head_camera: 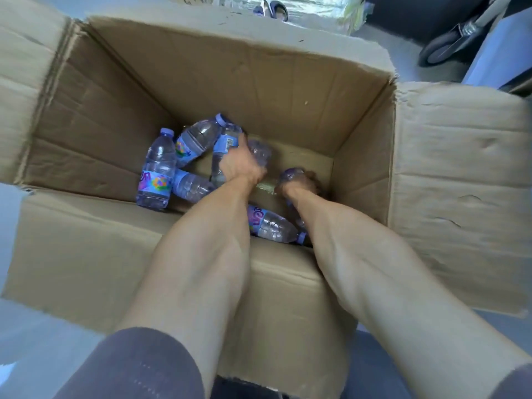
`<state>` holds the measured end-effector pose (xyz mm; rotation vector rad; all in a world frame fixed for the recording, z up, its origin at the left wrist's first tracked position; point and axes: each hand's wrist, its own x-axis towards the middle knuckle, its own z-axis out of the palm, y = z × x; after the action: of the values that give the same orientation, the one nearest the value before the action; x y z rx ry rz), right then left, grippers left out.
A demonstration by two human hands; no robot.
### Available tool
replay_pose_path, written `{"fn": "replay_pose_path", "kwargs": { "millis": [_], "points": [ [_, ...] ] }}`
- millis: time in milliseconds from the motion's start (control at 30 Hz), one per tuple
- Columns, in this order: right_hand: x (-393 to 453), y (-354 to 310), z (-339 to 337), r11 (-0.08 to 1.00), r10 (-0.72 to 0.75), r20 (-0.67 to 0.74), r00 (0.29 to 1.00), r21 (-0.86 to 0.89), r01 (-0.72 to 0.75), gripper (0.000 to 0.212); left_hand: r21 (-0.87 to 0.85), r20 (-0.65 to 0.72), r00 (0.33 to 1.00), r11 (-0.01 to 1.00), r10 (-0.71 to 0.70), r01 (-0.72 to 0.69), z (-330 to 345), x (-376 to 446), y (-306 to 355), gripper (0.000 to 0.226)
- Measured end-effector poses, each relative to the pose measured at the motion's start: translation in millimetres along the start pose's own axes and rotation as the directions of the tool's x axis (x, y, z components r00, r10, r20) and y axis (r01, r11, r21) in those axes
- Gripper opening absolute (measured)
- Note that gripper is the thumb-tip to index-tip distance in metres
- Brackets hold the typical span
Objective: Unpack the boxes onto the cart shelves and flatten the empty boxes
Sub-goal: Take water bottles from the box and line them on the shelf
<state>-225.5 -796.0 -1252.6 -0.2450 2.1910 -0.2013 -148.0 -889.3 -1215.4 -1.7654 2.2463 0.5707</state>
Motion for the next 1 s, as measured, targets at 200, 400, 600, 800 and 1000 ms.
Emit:
{"fn": "replay_pose_path", "kwargs": {
  "millis": [200,400,600,800,1000],
  "points": [
    [-55.3,-0.1,-19.6,0.997,-0.071,-0.239,0.968,-0.022,0.067,0.039,-0.343,0.005,0.972,0.913,-0.235,0.222,-108.5,-35.9,-32.7,0.077],
    [-127.2,-25.3,-93.9,0.935,-0.319,-0.375,0.870,0.024,0.353,0.092,-0.658,-0.216,0.879,0.728,-0.426,0.191,-166.7,-90.1,-42.6,0.082],
    [-219.5,-19.6,-165.1,0.825,-0.299,-0.527,0.795,0.276,0.493,0.073,-0.933,0.001,0.866,0.311,-0.500,0.181,-205.7,-157.1,-26.9,0.080],
    [-304.1,68.3,-239.5,0.210,-0.003,-0.374,0.927,0.906,0.367,0.069,-0.986,0.155,0.987,-0.061,-0.051,0.152,-228.1,-239.7,13.8,0.042],
    [-351.3,187.4,-283.8,-0.378,-0.097,-0.241,0.966,0.907,0.188,0.045,-0.913,0.175,0.832,-0.229,0.526,0.336,-224.2,-349.4,71.7,0.030]
  ]
}}
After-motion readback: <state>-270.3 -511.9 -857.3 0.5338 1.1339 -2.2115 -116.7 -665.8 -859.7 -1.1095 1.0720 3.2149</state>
